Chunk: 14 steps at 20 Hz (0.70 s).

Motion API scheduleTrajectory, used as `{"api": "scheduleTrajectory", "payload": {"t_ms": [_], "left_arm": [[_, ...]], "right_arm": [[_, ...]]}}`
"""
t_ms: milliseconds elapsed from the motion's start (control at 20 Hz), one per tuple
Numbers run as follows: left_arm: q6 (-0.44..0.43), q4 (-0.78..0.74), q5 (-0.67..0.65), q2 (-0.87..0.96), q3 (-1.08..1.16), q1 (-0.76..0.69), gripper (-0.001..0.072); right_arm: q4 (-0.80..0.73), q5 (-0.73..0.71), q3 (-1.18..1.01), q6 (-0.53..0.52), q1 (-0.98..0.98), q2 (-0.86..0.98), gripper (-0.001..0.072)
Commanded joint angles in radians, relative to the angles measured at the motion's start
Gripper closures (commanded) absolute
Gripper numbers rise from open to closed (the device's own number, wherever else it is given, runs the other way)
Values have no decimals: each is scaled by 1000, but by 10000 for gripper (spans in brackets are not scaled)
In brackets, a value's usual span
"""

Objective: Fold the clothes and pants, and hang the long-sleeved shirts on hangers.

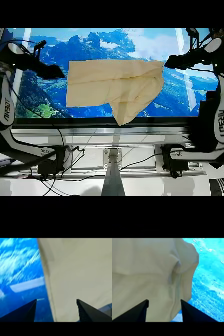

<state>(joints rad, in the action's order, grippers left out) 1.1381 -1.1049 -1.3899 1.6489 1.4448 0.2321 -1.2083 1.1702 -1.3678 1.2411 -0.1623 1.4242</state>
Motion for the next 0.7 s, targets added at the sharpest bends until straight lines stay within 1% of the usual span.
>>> {"api": "scheduleTrajectory", "payload": {"t_ms": [0,50,100,200,250,300,350,400,500,600,650], "left_arm": [[32,80,-57,-92,-141,110,202],[-10,138,-39,-132,-224,134,247],[-41,178,1,-181,-319,151,273],[-95,194,115,-274,-500,157,275],[-99,196,192,-311,-586,155,274],[-99,211,244,-330,-649,152,255],[-99,232,273,-334,-697,152,188],[-102,253,288,-327,-734,152,143],[-174,273,288,-303,-764,151,143],[-216,288,300,-279,-766,152,145],[-228,301,312,-266,-766,151,160]], "right_arm": [[-26,1,182,-30,0,-194,264],[-26,-17,268,-30,0,-253,264],[-18,-45,359,-29,0,-310,264],[3,-91,485,-29,0,-384,264],[8,-105,518,-27,0,-401,264],[10,-113,536,-24,0,-410,264],[11,-119,539,-21,0,-409,264],[11,-132,539,-21,0,-409,264],[10,-167,539,-21,0,-409,264],[11,-193,539,-19,0,-409,264],[11,-195,539,-19,0,-409,264]]}}
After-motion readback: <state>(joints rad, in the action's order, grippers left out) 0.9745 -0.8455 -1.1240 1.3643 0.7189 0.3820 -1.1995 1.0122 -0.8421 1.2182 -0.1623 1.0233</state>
